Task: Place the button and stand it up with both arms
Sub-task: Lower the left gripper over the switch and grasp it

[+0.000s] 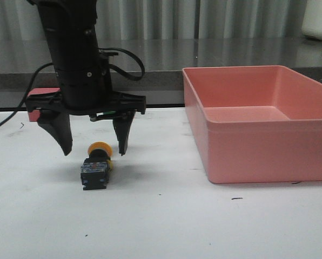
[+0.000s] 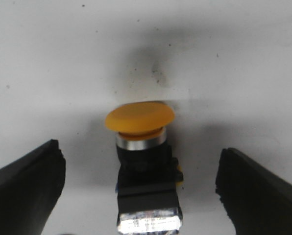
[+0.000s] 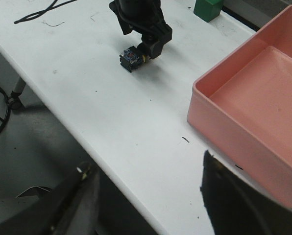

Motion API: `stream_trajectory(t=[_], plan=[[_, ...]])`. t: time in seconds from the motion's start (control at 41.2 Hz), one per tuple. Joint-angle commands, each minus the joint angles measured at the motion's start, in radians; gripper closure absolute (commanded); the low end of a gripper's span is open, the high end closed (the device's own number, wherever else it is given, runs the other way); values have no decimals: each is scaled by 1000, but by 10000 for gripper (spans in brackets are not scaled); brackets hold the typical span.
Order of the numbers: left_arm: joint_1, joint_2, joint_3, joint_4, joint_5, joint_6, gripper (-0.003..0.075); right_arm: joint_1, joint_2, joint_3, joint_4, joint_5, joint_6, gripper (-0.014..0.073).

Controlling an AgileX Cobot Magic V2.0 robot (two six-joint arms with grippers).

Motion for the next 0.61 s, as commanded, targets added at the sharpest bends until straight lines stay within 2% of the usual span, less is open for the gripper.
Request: stream_trajectory(t=[0.0,0.194,0.267,0.462,0.583], plan=[[-5,-16,-49,9,-16,-22,122,0,4,-26,-6,-58,-9,116],[-5,34,-69,9,-32,-50,125,0,4,-26,-6,-58,-9,116],[-5,44,-69,5,-29,-57,157,0,4,-26,-6,-58,-9,116],[-5,47,-69,1,-26,-66,377,0,4,-26,-6,-58,-9,116],[-5,45,-69,1,-23,-66,477,0,4,-26,-6,-58,-9,116]])
